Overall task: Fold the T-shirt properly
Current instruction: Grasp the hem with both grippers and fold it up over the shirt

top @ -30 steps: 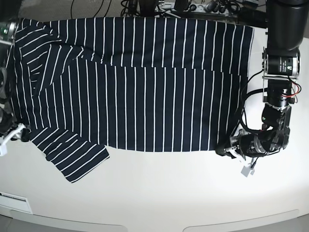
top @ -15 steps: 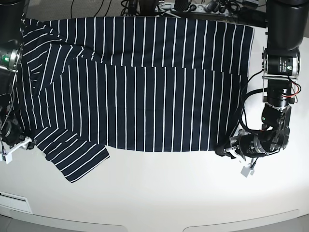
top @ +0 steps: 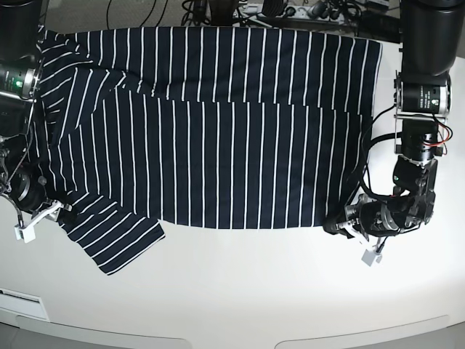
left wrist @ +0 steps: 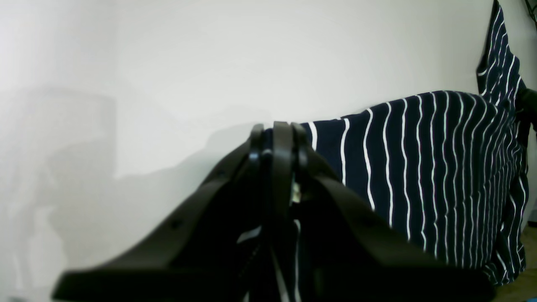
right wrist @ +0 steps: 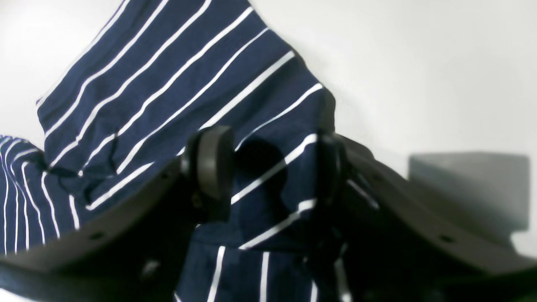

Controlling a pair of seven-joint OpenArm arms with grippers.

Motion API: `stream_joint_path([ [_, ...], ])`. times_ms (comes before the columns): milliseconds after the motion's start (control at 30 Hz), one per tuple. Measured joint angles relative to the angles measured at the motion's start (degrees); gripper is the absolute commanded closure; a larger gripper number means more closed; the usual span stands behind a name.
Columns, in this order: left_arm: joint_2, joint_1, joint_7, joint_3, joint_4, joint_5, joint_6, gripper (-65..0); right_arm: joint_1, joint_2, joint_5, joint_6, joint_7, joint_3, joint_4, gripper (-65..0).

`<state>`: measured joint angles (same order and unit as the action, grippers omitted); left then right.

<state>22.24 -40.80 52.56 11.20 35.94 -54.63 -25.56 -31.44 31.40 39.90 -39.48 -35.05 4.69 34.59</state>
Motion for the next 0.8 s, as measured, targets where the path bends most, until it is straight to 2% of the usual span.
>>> stream_joint_path([
  [67, 0.0, 0.0, 0.0, 0.0, 0.0, 0.02, -0.02, 0.0, -0.2, 0.02, -0.13, 0.02, -0.17, 0.0, 0.0, -6.8],
  [100, 0.0, 0.0, 0.0, 0.0, 0.0, 0.17, -0.46, 0.0, -0.52, 0.04, -0.42, 0.0, -0.42, -0.02, 0.0, -1.8],
  [133, 0.0, 0.0, -0.02, 0.0, 0.0, 0.57, -2.1, 0.0, -0.85, 0.17, -0.42, 0.0, -0.59, -0.07, 0.0, 0.0],
  [233, 0.0, -0.04, -0.52, 0.0, 0.0, 2.14, -4.94, 0.0, -1.51, 0.85, 1.16, 0.0, -2.34, -0.07, 3.08, 0.0],
  [333, -0.04, -0.66, -1.81, 0.04, 0.0, 4.72, -5.42, 0.0, -1.92, 1.31, 1.53, -0.02, -5.4, -0.07, 7.04, 0.0],
  [467, 0.0, -1.11, -1.73, 0.04, 0.02, 5.16, -7.45, 0.0, -0.2, 1.86, 4.7, -0.04, -7.48, -0.11, 10.16, 0.0],
  [600, 0.02, -1.07, 1.92, 0.07, 2.89, 6.14, -9.25, 0.0, 4.57, 3.39, 4.7, -0.07, -7.65, -0.22, 16.85, 0.0],
  [800, 0.52, 0.22, 10.16, 0.15, 9.07, 2.93, -10.58, 0.0, 14.84, 9.01, 4.9, -0.28, -7.67, -0.39, 32.17, 0.0],
])
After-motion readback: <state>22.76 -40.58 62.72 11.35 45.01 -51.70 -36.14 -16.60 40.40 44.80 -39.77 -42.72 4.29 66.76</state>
